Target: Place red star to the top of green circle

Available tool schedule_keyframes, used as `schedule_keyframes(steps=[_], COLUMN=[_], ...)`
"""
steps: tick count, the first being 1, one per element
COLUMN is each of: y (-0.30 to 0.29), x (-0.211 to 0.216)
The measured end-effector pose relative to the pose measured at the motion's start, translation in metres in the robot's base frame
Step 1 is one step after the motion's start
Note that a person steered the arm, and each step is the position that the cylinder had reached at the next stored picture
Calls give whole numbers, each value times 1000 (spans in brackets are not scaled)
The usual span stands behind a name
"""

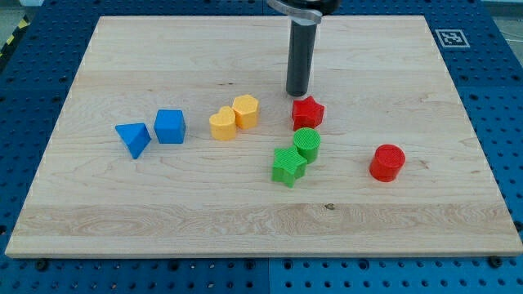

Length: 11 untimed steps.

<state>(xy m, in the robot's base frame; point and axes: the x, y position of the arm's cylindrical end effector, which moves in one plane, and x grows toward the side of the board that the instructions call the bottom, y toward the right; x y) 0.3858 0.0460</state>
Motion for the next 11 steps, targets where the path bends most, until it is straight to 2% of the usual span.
schedule_keyframes(steps=[1, 2, 5, 7, 8, 11], y=[5, 27, 98, 110, 88, -23], x=[26, 27, 0, 37, 43, 24])
